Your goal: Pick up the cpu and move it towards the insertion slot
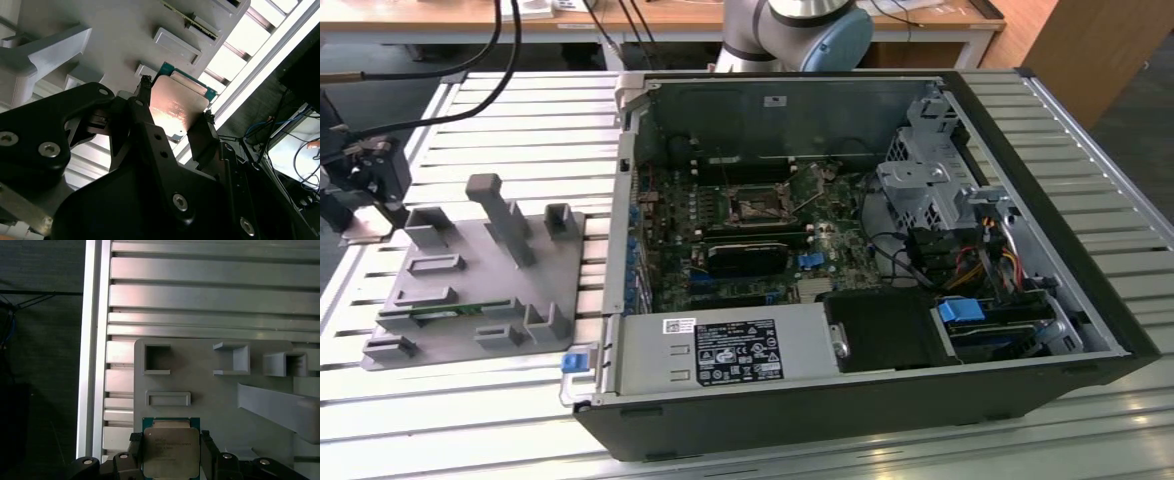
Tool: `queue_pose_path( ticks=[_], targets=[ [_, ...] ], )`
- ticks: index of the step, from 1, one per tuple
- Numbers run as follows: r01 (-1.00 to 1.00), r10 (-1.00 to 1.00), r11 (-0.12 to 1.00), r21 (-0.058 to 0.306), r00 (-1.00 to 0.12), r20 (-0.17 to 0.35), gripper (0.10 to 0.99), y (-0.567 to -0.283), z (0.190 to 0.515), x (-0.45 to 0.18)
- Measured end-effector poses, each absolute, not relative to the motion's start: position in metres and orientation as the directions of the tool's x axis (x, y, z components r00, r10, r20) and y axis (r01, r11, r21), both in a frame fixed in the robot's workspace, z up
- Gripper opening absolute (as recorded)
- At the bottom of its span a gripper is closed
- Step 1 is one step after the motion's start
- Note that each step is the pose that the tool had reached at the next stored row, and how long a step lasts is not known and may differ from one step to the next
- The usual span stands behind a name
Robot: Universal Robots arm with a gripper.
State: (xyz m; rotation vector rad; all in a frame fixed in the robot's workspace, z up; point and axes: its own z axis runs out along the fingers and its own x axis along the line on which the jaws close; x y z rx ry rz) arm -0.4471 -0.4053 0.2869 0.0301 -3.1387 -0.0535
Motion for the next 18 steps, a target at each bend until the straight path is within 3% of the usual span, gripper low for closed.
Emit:
queue_pose_path(
  ticks=[18],
  targets=[
    [-0.019,-0.019,0.999,0.034,-1.0,0.002,0.541,-0.4053,0.2967,-0.4471]
  ],
)
